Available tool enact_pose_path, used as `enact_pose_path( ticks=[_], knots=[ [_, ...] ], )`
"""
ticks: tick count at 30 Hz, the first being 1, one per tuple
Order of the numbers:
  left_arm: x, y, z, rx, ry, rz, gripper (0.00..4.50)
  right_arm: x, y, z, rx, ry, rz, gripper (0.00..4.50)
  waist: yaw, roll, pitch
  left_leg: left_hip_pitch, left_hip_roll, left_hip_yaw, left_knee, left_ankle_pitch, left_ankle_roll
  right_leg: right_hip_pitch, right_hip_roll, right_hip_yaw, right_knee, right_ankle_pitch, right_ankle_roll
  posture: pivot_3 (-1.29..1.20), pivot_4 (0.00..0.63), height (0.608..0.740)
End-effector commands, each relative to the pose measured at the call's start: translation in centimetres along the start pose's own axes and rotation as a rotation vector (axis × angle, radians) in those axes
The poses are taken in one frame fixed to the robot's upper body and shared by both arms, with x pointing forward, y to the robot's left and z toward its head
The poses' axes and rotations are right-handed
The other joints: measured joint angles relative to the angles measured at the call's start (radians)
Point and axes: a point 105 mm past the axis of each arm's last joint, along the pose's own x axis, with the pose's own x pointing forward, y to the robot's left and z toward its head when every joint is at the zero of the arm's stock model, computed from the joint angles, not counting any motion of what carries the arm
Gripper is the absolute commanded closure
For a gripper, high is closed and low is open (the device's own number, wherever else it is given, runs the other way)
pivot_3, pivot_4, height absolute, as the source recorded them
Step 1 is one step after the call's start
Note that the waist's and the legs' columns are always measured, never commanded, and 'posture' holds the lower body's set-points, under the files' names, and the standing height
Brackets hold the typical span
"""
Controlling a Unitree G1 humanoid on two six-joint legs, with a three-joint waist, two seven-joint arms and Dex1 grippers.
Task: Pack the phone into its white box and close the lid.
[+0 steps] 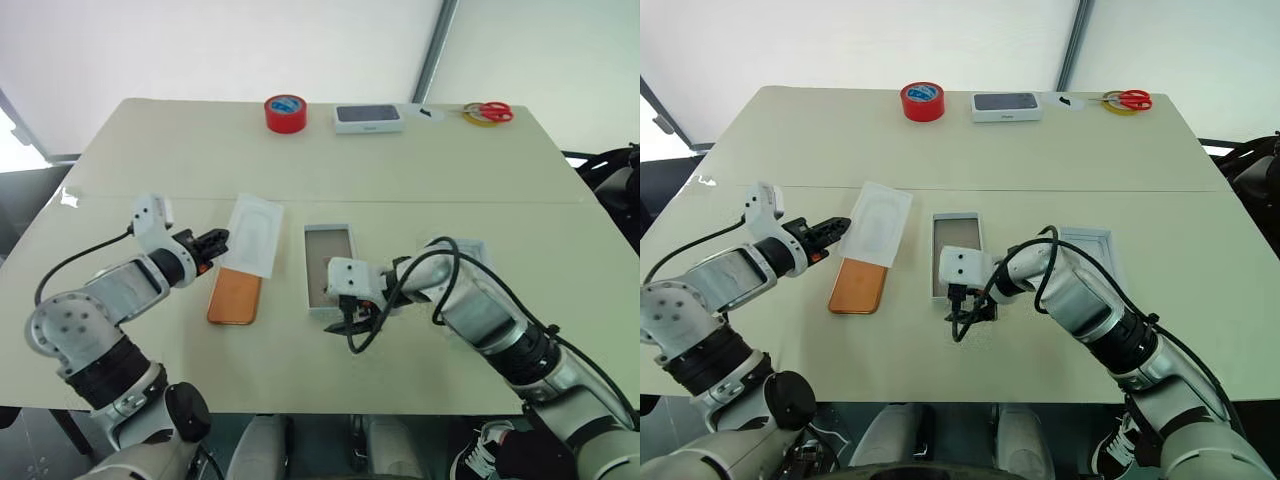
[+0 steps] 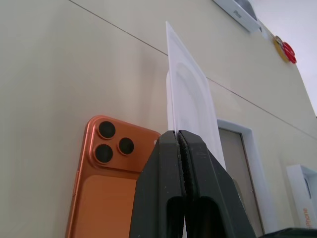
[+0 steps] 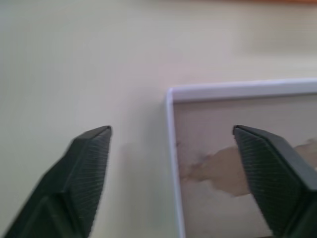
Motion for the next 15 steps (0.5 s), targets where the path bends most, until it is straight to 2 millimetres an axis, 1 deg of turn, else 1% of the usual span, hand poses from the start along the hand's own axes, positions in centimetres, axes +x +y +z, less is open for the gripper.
enact_pose_path(
  ticks=[1, 2, 4, 8, 11, 15],
  knots=[
    [0.4, -3.1, 0.0, 0.029, -0.024, -0.099, 4.50, -3.3, -1.2, 2.3, -0.017, -0.118, -0.090, 0.57, 0.002, 0.000, 0.000, 0.000, 0.000, 0.000, 0.000, 0.000, 0.000, 0.000, 0.000, 0.000, -0.001, 0.000, 0.000, 0.00, 0.150, 0.740],
    [0.8, -3.9, -0.5, 0.015, -0.019, -0.121, 4.50, -4.2, -1.5, 2.1, -0.009, -0.125, -0.110, 0.57, 0.002, -0.001, 0.000, 0.000, 0.000, 0.000, 0.000, 0.000, 0.000, 0.000, 0.000, 0.000, -0.001, 0.000, 0.000, 0.00, 0.150, 0.740],
    [1.3, -5.1, -1.4, -0.005, -0.009, -0.147, 4.50, -5.4, -1.8, 1.6, 0.005, -0.119, -0.139, 0.57, 0.003, -0.001, 0.000, -0.001, -0.001, 0.000, 0.000, -0.001, 0.002, 0.001, -0.001, 0.000, -0.002, 0.000, 0.000, 0.00, 0.150, 0.740],
    [2.3, -7.3, -4.1, -0.034, 0.049, -0.174, 4.50, -7.3, -3.0, -0.4, 0.040, -0.074, -0.228, 0.57, -0.001, -0.003, 0.002, -0.001, -0.001, 0.001, 0.000, -0.003, 0.005, 0.001, -0.002, 0.000, -0.005, 0.000, 0.000, 0.00, 0.150, 0.740],
    [3.1, -7.9, -6.0, -0.089, 0.095, -0.165, 4.50, -8.2, -3.7, -1.6, 0.073, -0.050, -0.283, 0.57, -0.004, -0.003, 0.002, -0.001, -0.001, 0.002, -0.001, -0.003, 0.005, 0.000, 0.000, 0.001, -0.004, 0.000, 0.000, 0.00, 0.150, 0.740],
    [3.4, -8.2, -6.8, -0.103, 0.112, -0.151, 4.50, -8.4, -3.9, -2.2, 0.088, -0.042, -0.309, 0.57, -0.001, -0.004, 0.003, -0.001, 0.001, 0.002, -0.001, -0.003, 0.005, 0.000, 0.001, 0.000, -0.004, -0.002, -0.003, 0.00, 0.150, 0.740]
  ],
)
